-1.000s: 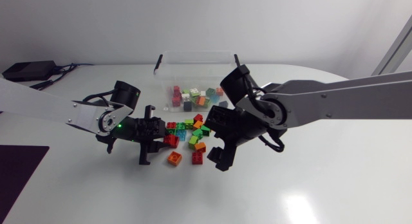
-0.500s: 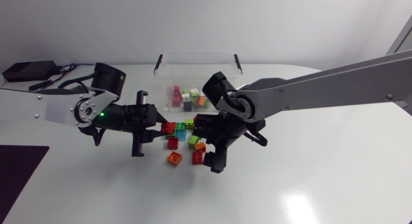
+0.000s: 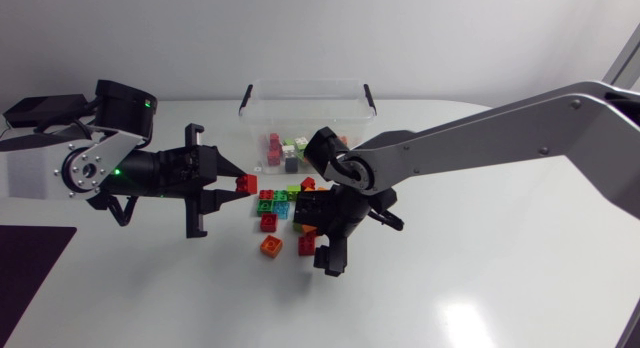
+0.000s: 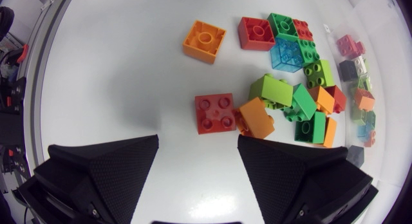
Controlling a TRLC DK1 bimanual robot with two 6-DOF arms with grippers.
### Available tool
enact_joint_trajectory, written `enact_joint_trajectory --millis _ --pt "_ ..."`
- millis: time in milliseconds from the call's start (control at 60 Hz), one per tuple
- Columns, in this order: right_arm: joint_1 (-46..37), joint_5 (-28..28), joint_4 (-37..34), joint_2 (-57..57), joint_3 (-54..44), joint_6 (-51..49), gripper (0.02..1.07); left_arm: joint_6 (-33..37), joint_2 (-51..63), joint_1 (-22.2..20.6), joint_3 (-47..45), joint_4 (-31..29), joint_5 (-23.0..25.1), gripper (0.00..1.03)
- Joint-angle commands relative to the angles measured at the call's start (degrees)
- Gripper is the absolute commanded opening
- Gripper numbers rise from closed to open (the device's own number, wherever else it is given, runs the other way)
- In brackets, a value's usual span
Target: Place the duplo bricks in the container
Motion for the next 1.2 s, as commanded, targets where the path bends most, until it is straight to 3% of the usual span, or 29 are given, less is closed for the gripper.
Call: enact_joint_trajectory --millis 0,317,500,700,1183 --pt "0.1 -0.8 -0.7 2.5 2.2 -1.7 0.93 -1.5 -1.5 0.5 -0.6 -0.5 0.7 0.31" --pt "-0.6 -1.6 -1.5 7.8 6.5 -3.0 0.92 -4.8 -2.3 2.1 1.9 -0.3 1.2 0.31" --pt "-0.2 -2.3 -2.0 8.0 6.9 -3.2 0.6 -10.0 -2.0 3.2 5.0 1.6 2.3 0.31" --pt "0.1 -2.5 -2.9 7.6 6.6 -3.2 0.39 -16.5 0.8 3.4 9.2 5.1 2.3 0.31" --pt "-0.7 -3.7 -3.7 -5.3 1.9 -0.5 0.38 -34.2 15.8 3.2 23.8 11.5 1.3 0.31"
